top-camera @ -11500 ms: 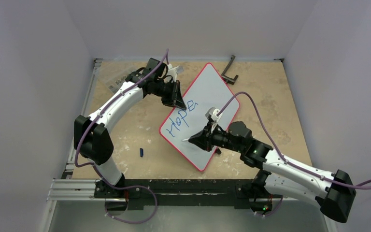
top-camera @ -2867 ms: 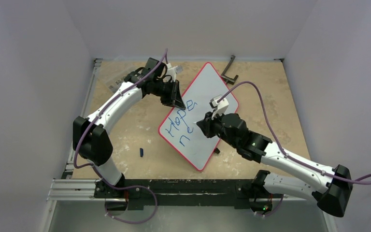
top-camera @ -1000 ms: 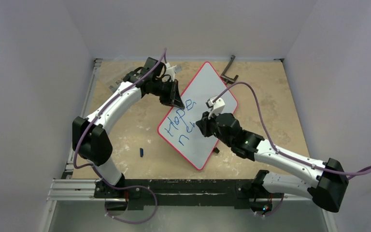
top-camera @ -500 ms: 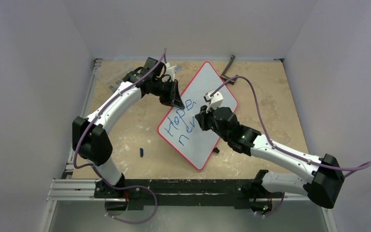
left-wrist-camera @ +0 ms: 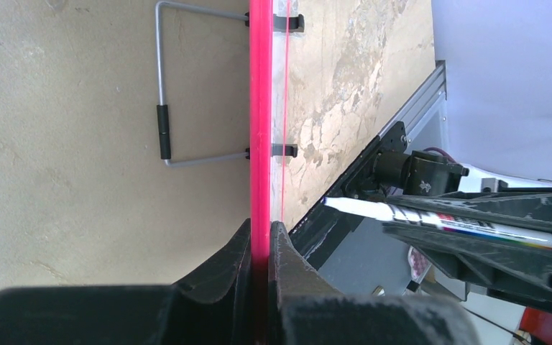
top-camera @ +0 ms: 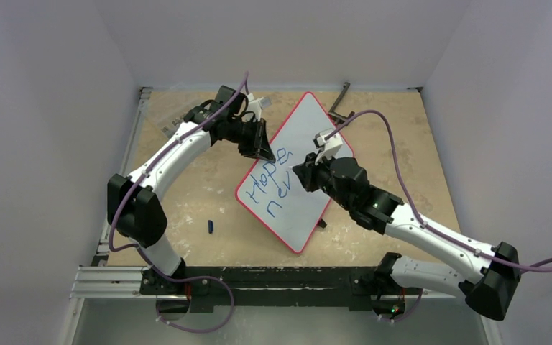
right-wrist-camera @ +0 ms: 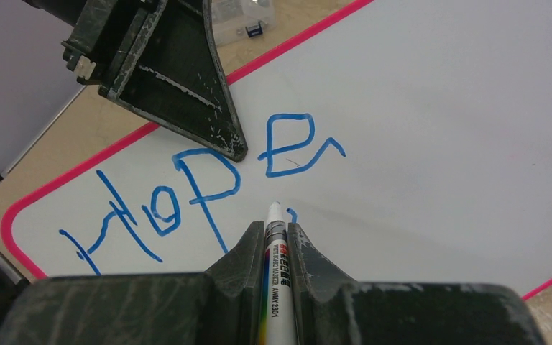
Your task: Write a sentence on the whiteboard
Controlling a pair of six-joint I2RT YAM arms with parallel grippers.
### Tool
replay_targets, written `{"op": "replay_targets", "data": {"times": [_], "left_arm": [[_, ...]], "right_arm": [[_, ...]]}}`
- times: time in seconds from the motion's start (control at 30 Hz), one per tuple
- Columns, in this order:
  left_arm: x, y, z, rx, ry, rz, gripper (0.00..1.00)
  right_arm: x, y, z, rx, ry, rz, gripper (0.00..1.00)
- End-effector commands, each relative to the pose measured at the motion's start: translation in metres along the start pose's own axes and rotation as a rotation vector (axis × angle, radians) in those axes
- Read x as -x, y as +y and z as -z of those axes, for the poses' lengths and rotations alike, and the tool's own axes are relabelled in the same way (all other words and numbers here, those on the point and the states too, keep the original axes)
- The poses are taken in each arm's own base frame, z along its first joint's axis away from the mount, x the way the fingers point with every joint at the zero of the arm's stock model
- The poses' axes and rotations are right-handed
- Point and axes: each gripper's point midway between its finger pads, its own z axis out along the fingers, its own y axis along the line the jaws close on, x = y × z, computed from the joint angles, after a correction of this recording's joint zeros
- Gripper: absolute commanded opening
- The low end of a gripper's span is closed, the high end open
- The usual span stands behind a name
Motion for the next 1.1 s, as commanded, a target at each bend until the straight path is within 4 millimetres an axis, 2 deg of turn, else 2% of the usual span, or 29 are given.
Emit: {"op": "replay_targets", "data": {"times": [0.0, 0.57, 0.8, 1.07], "left_arm": [[0.018, -0.008, 0.019, 0.033, -0.096, -0.064, 0.0], [0.018, -0.007, 0.018, 0.038, -0.096, -0.062, 0.0], [0.018, -0.005, 0.018, 0.041, -0.093, -0.063, 0.0], [0.018, -0.004, 0.017, 0.047, -0.093, -0.063, 0.0]], "right_arm": [[0.024, 0.001, 0.011, 0.006, -0.057, -0.027, 0.0], [-0.013, -0.019, -0.001, 0.0, 0.008, -0.074, 0.0], [-0.018, -0.017, -0.013, 0.025, 0.017, -0.085, 0.0], [-0.023, -0.029, -0.019, -0.007, 0.028, -0.093, 0.0]]}}
